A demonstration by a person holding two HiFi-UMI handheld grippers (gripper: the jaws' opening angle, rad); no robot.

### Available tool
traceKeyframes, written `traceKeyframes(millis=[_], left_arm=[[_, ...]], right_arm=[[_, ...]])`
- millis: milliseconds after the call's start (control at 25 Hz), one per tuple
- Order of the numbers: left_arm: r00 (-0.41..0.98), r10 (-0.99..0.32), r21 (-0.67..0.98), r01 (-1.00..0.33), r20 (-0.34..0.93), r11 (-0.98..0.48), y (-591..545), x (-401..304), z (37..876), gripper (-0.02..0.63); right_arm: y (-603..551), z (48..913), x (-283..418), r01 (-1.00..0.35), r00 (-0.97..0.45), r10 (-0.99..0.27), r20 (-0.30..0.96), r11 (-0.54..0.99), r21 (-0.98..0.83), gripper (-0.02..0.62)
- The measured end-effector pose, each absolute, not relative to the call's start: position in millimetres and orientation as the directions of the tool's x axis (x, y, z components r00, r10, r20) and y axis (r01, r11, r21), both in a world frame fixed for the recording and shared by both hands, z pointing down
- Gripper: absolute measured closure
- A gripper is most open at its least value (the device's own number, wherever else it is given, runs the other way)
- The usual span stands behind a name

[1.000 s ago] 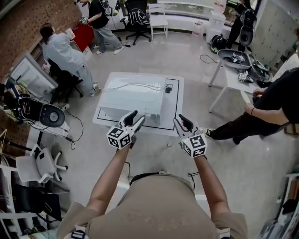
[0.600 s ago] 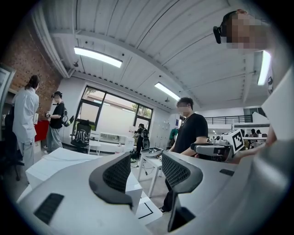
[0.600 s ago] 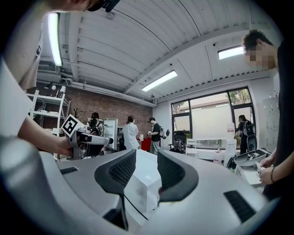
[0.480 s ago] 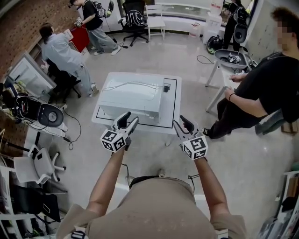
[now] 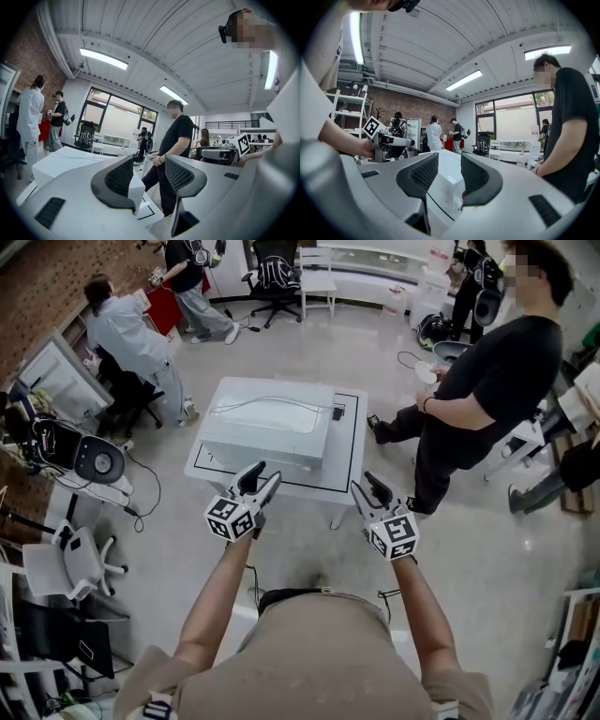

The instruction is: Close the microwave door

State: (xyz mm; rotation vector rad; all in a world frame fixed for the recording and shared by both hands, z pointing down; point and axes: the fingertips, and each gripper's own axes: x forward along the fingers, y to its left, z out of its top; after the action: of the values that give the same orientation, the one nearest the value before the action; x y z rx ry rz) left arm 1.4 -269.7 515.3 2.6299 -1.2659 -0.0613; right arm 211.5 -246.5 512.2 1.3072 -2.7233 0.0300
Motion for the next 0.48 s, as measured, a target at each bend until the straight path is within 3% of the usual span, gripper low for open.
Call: traceKeyframes(millis=[480], left_arm=[[0.644, -0.761, 0.223, -0.754, 0.073, -0.617, -267, -43, 519, 0.402]], right_arm=[[-240, 503, 157, -0.771, -0.626, -0.772, 0.111, 0.634, 0.059, 0.459]])
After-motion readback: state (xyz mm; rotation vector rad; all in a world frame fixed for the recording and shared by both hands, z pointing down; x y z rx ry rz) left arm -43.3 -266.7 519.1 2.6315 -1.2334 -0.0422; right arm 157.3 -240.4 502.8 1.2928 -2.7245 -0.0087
